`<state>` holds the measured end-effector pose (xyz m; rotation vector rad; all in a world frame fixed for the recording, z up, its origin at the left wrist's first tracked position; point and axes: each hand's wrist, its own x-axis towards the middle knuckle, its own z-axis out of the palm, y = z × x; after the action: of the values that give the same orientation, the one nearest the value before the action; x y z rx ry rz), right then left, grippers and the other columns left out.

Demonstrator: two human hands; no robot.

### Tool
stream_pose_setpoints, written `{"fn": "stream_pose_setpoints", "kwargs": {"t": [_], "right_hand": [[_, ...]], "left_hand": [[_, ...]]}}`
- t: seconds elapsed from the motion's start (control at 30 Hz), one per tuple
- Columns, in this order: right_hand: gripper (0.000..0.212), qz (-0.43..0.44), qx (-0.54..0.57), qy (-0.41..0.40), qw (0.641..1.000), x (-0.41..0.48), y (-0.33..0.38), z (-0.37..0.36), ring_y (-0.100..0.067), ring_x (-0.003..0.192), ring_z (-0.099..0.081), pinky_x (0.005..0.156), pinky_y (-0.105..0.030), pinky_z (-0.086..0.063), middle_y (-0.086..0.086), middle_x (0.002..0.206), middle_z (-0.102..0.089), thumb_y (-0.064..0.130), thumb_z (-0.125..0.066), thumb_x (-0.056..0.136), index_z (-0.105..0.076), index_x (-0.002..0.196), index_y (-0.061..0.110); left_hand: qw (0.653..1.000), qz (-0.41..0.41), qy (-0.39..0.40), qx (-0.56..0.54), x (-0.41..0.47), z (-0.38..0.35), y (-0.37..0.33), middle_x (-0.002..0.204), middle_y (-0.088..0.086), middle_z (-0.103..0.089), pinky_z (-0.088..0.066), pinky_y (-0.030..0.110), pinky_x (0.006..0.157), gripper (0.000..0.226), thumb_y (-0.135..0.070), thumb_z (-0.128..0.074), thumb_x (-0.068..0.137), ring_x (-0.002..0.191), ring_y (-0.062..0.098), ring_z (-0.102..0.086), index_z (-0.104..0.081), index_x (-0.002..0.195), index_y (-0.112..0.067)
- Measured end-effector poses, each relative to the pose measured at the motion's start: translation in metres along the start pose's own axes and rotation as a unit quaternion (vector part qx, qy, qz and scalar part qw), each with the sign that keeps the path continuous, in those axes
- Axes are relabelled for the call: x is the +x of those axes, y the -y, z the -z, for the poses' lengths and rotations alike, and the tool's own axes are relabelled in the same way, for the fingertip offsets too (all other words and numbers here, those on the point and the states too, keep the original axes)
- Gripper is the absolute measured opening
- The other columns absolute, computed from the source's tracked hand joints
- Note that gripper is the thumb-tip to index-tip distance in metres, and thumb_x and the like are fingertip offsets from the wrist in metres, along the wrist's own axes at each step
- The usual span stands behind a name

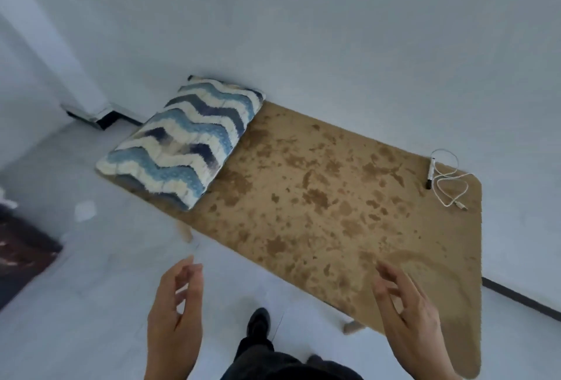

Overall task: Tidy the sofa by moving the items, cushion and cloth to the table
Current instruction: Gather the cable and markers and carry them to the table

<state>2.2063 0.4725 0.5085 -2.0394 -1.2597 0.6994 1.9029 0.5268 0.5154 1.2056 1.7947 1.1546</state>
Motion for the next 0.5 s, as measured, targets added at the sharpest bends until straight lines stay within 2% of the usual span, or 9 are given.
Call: {"fn": "stream_pose_setpoints", "kwargs": {"t": [0.07, 0.13, 0.2, 0.3, 0.4, 0.5], "right_hand": [[0.039, 0.05, -0.016, 0.06, 0.997, 0.002, -0.001, -0.004, 0.002, 0.107, -0.059, 0.084, -0.027, -0.047, 0.024, 0.121, -0.059, 0.063, -0.045, 0.093, -0.055, 0.125, 0.044], [0.045, 0.084, -0.02, 0.115, 0.99, -0.001, -0.002, -0.014, -0.004, 0.108, -0.059, 0.088, -0.032, -0.049, 0.018, 0.123, -0.058, 0.053, -0.05, 0.093, -0.055, 0.133, 0.032], [0.051, 0.105, -0.012, 0.164, 0.981, -0.01, -0.001, -0.03, -0.003, 0.107, -0.059, 0.086, -0.038, -0.054, 0.018, 0.121, -0.056, 0.052, -0.053, 0.09, -0.053, 0.136, 0.028], [0.059, 0.158, -0.014, 0.245, 0.956, -0.033, 0.008, -0.067, -0.009, 0.105, -0.061, 0.079, -0.029, -0.051, 0.015, 0.118, -0.055, 0.058, -0.051, 0.086, -0.052, 0.136, 0.026], [0.057, 0.227, -0.011, 0.326, 0.917, -0.07, 0.032, -0.105, -0.003, 0.113, -0.055, 0.088, -0.026, -0.05, 0.011, 0.126, -0.053, 0.051, -0.054, 0.09, -0.05, 0.14, 0.023], [0.053, 0.286, 0.001, 0.385, 0.878, -0.111, 0.071, -0.143, 0.003, 0.114, -0.054, 0.089, -0.019, -0.046, 0.012, 0.126, -0.053, 0.045, -0.056, 0.092, -0.049, 0.14, 0.024]], "left_hand": [[0.999, 0.005, -0.044, 0.025, -0.03, 0.021, 0.005, 0.108, -0.01, -0.067, -0.044, 0.002, 0.077, 0.026, -0.025, -0.053, 0.095, 0.1, -0.006, -0.059, -0.051, 0.107, -0.048], [0.995, 0.019, -0.089, 0.045, -0.067, 0.041, 0.012, 0.109, -0.011, -0.066, -0.044, 0.002, 0.077, 0.027, -0.021, -0.053, 0.095, 0.099, -0.007, -0.058, -0.05, 0.11, -0.044], [0.989, 0.04, -0.129, 0.053, -0.107, 0.062, 0.025, 0.11, -0.011, -0.065, -0.045, 0.003, 0.078, 0.026, -0.025, -0.053, 0.093, 0.1, -0.005, -0.059, -0.051, 0.114, -0.04], [0.975, 0.083, -0.195, 0.07, -0.168, 0.1, 0.049, 0.114, -0.009, -0.065, -0.047, 0.005, 0.079, 0.031, -0.027, -0.054, 0.091, 0.104, -0.002, -0.06, -0.053, 0.122, -0.028], [0.95, 0.124, -0.276, 0.079, -0.227, 0.15, 0.064, 0.114, -0.011, -0.063, -0.046, 0.005, 0.079, 0.031, -0.024, -0.055, 0.093, 0.104, -0.004, -0.059, -0.052, 0.123, -0.025], [0.912, 0.156, -0.372, 0.072, -0.28, 0.194, 0.08, 0.113, -0.013, -0.063, -0.045, 0.002, 0.079, 0.028, -0.021, -0.055, 0.094, 0.102, -0.009, -0.057, -0.051, 0.122, -0.026]]}}
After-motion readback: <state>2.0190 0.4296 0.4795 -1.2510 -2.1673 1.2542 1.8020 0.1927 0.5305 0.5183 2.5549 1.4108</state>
